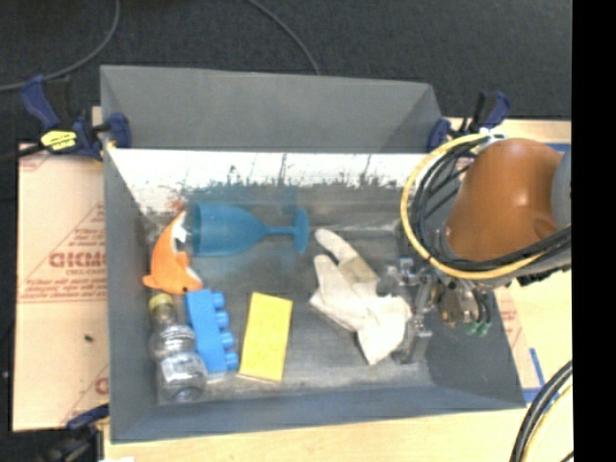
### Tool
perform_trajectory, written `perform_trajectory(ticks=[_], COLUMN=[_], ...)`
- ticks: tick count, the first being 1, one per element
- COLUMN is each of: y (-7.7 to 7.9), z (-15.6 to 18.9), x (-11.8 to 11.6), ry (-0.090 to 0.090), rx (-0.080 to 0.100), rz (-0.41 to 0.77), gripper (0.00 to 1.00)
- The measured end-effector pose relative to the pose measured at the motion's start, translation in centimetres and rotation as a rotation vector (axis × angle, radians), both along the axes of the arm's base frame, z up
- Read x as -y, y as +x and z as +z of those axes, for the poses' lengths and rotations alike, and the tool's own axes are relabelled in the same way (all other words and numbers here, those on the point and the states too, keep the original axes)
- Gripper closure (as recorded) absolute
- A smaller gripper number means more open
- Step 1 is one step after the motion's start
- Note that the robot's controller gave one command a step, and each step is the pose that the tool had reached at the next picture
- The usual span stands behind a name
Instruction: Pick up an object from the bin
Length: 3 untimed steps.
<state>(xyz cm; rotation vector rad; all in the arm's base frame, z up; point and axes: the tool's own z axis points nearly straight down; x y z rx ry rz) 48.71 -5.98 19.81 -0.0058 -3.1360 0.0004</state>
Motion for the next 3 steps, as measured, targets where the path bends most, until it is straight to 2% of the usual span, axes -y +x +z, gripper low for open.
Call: perform_trajectory(ticks=[1,2,3], y=[0.2,1.0,1.0], z=[0.4,0.1,-2.1], x=[0.0,-1.5,-4.3], ry=[-0.001,0.000,-0.001], rx=[0.009,0.007,0.009], rz=[0.003,-0.035,-0.139], gripper=[0.00,0.00,0.00])
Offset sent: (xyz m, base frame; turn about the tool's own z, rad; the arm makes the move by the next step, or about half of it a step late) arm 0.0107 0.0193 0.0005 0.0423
